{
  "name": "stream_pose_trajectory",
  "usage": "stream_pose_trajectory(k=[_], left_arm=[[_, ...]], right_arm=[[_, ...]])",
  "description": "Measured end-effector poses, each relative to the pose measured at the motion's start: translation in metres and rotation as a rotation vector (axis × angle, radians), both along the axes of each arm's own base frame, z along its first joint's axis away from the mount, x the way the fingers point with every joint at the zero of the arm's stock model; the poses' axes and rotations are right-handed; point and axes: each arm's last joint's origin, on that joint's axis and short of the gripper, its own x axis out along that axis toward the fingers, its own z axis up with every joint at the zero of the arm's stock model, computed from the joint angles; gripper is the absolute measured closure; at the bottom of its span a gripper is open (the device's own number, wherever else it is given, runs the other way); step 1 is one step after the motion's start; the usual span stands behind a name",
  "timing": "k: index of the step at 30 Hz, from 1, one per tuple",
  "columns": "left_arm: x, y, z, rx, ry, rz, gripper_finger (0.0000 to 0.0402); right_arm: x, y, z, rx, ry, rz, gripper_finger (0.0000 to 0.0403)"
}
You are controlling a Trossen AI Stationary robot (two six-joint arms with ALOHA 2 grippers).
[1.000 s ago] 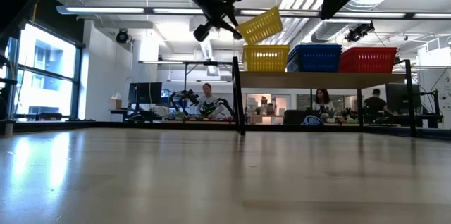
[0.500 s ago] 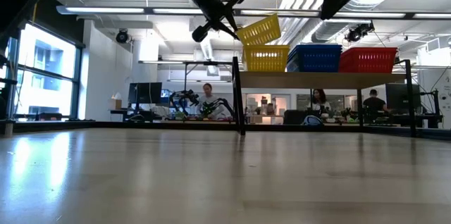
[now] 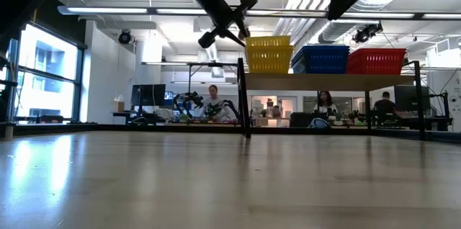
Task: Stack baskets on shelf by color
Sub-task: Stack the yellow bin on top of the other yellow bins on the shelf
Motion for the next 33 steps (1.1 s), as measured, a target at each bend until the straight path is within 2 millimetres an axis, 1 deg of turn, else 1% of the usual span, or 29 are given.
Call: stream_pose_trajectory(k=[6, 13, 19, 23, 33], left_arm=[[0.002, 0.002, -0.005, -0.007, 0.005, -0.001, 0.0332], [0.006, 0.006, 0.001, 0.041, -0.058, -0.001, 0.0309], [0.004, 0.009, 0.002, 0.059, -0.068, -0.018, 0.0288], [0.002, 0.009, 0.002, 0.047, -0.069, -0.072, 0.0284], [-0.008, 0.005, -0.008, 0.016, 0.07, -0.126, 0.0284]], right_arm=[[0.0, 0.0, 0.0, 0.001, 0.0, 0.0, 0.0298], [0.0, 0.0, 0.0, 0.001, 0.001, 0.001, 0.0298], [-0.003, 0.001, -0.002, 0.018, 0.024, -0.012, 0.0298], [-0.004, 0.001, -0.003, 0.027, 0.031, -0.024, 0.0298], [-0.004, 0.001, -0.003, 0.027, 0.031, -0.023, 0.0298]])
